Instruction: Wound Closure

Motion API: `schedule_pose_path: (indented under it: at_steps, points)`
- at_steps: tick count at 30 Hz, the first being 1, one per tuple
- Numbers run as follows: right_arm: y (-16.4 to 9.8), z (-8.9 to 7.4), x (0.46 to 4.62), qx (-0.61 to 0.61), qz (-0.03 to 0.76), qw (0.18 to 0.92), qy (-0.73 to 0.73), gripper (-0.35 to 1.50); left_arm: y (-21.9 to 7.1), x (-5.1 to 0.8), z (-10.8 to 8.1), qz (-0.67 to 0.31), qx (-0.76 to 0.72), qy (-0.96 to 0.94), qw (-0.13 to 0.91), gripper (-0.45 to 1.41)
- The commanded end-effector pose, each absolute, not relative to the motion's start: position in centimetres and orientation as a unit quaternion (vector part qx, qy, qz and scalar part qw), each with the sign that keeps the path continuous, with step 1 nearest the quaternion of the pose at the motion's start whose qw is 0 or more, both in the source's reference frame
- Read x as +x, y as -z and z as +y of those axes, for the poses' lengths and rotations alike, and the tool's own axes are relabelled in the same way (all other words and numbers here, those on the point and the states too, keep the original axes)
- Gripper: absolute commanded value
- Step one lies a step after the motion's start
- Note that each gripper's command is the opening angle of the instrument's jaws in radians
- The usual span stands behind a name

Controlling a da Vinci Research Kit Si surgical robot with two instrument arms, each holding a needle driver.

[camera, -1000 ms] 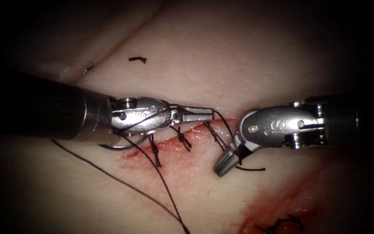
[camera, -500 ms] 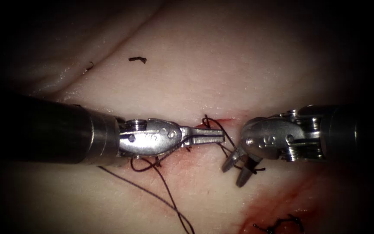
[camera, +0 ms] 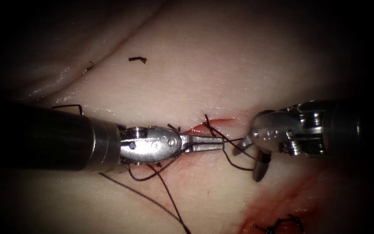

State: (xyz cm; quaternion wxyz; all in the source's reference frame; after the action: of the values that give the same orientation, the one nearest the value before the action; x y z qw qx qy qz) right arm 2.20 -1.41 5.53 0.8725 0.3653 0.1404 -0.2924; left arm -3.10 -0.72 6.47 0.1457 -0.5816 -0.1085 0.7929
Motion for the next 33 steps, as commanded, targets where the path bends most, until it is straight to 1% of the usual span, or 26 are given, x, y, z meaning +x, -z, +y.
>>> schedule_pose_path:
  at_steps: [1, 4, 10, 14, 15, 17, 18, 21, 22, 28, 33]
  points:
    - [-5.57, -1.47, 2.28, 0.367, 0.131, 0.874, 0.290, 0.71, -6.52, -3.15, -0.75, -0.109, -0.582, -0.793, 0.146, -0.45]
    - [-5.57, -1.50, 2.27, 0.371, 0.111, 0.878, 0.280, 0.66, -6.52, -3.15, -0.75, -0.109, -0.582, -0.793, 0.146, -0.45]
    - [-5.62, -1.64, 2.28, 0.373, 0.102, 0.880, 0.274, 0.61, -6.52, -3.14, -0.75, -0.110, -0.582, -0.793, 0.146, -0.45]
    - [-5.70, -1.70, 2.28, 0.370, 0.096, 0.885, 0.267, 0.43, -6.52, -3.14, -0.75, -0.110, -0.582, -0.793, 0.146, -0.45]
    - [-5.72, -1.71, 2.29, 0.369, 0.094, 0.886, 0.265, 0.33, -6.52, -3.14, -0.75, -0.110, -0.582, -0.793, 0.146, -0.45]
    - [-5.77, -1.71, 2.30, 0.366, 0.089, 0.889, 0.262, 0.04, -6.52, -3.14, -0.76, -0.110, -0.582, -0.793, 0.146, -0.45]
    - [-5.80, -1.71, 2.31, 0.361, 0.079, 0.891, 0.264, -0.33, -6.52, -3.14, -0.76, -0.110, -0.582, -0.793, 0.146, -0.45]
    - [-5.85, -1.70, 2.32, 0.341, 0.037, 0.900, 0.270, -0.35, -6.52, -3.13, -0.77, -0.110, -0.582, -0.793, 0.145, -0.45]
    - [-5.85, -1.68, 2.33, 0.330, 0.037, 0.904, 0.270, -0.35, -6.51, -3.12, -0.77, -0.110, -0.582, -0.793, 0.145, -0.45]
    - [-5.64, -1.49, 2.46, 0.301, 0.060, 0.917, 0.255, -0.35, -6.49, -3.11, -0.82, -0.110, -0.582, -0.793, 0.144, -0.45]
    - [-5.39, -1.31, 2.64, 0.287, 0.115, 0.924, 0.227, -0.35, -6.47, -3.15, -0.94, -0.108, -0.579, -0.795, 0.144, -0.45]
